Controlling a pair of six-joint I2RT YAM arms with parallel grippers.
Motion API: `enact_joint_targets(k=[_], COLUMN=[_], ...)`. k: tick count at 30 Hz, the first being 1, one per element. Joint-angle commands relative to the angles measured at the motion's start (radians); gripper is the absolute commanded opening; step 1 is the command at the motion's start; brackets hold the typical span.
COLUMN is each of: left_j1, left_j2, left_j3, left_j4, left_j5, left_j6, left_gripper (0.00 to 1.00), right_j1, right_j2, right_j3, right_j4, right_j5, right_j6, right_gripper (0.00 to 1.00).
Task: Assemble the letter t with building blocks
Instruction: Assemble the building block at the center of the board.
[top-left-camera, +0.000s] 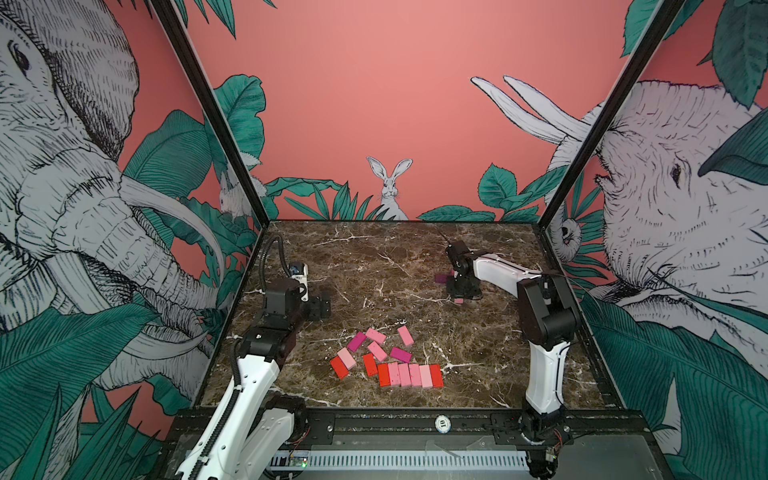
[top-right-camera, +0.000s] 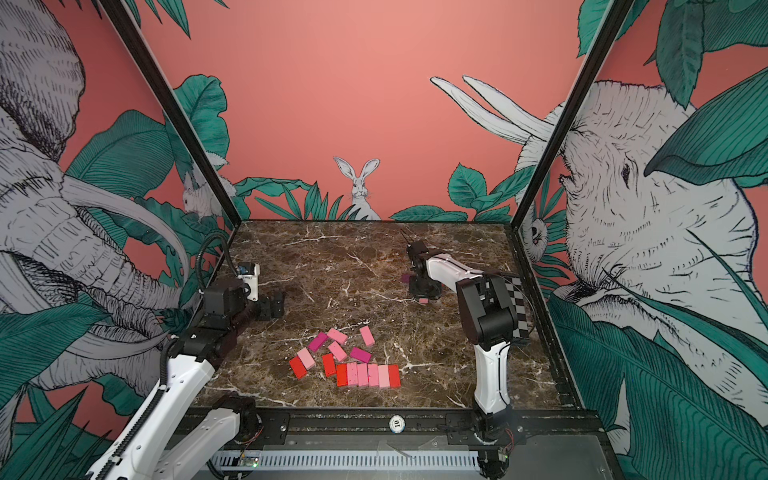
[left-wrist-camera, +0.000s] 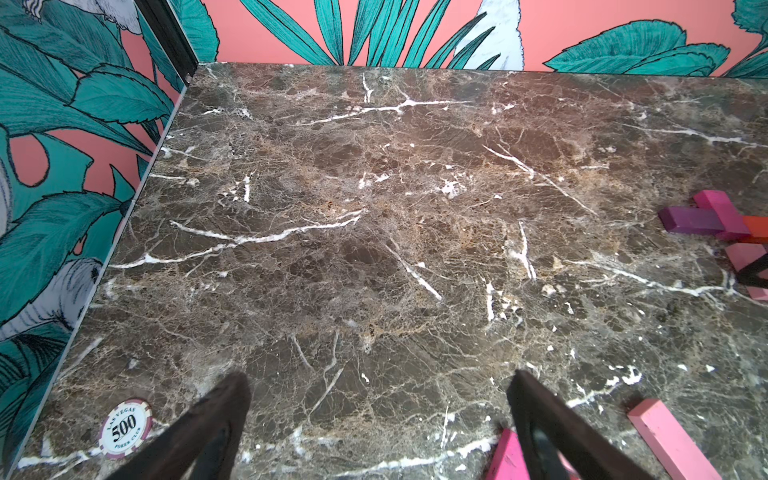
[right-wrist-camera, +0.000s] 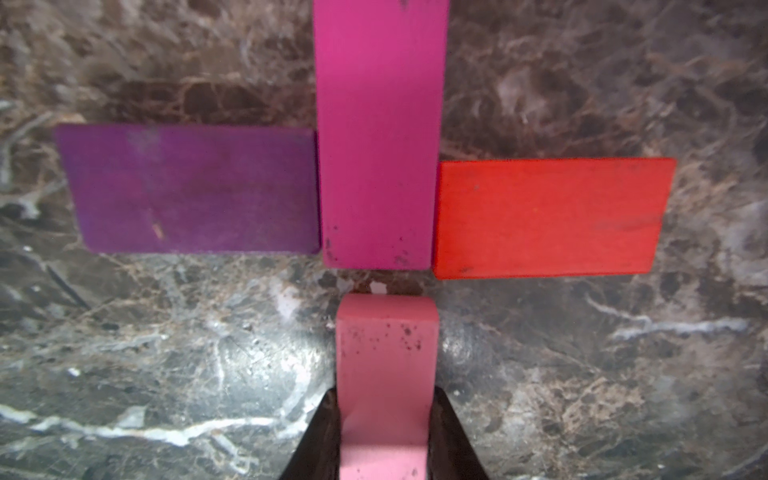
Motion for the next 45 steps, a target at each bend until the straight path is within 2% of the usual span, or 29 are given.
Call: enact_joint_targets(k=[1, 11, 13, 16, 45], left_j1=[0.000, 0.000, 0.000, 0.000, 0.000], left_j2=[-0.009, -0.006, -0.007, -0.005, -0.005], left_j3=[0.011, 0.010, 0.011, 0.011, 0.013], left_j4=[-0.004, -0.005, -0.007, -0.006, -0.010], left_j5=[-0.002, -0.004, -0.005, -0.007, -0.013], left_j6=[-0.004, -0.006, -0.005, -0.004, -0.003], left_gripper=[0.99, 0.99, 0.99, 0.99, 0.99], right_j1=[-0.006, -0.008, -0.009, -0.010, -0.018], right_j2=[0.025, 0.038, 0.038, 0.039, 0.035], right_j3=[0.011, 0.008, 0.003, -0.003, -0.007], right_j4=[0.003, 0.025, 0.032, 0.040, 0.051], right_j5=[-0.005, -0.016, -0.020, -0.029, -0.012], right_j6=[0.013, 0.009, 0.007, 0.008, 0.034], right_gripper=[0.22, 0.25, 0.32, 0.33, 0.34])
